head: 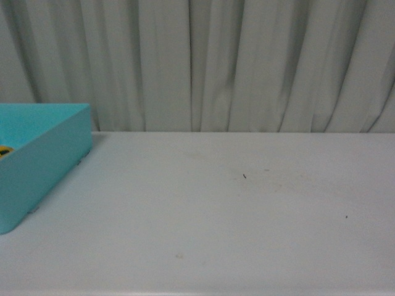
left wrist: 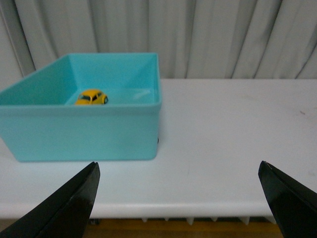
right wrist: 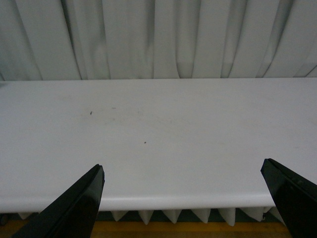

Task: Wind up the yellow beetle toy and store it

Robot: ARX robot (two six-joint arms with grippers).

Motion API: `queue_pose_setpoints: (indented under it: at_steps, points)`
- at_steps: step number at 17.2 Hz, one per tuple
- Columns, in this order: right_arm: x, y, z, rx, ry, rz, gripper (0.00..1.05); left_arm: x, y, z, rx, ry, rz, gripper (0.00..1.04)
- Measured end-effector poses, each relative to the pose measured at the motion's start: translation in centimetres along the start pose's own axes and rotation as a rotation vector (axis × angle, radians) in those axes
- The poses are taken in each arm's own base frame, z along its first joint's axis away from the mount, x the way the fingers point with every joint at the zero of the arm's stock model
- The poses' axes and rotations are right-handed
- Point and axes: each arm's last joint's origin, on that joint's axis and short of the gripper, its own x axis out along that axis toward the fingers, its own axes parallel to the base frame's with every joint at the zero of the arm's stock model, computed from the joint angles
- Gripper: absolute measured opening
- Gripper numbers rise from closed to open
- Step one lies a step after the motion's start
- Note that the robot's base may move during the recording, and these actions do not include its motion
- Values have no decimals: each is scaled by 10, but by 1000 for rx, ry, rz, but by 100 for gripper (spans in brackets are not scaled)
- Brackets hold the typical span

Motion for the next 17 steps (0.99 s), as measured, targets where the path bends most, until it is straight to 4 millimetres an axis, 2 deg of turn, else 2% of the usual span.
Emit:
queue_pose_setpoints:
  at_steps: [17]
  points:
    - [0,0,0,0,5,0,98,0,0,0,-1,4,3,98]
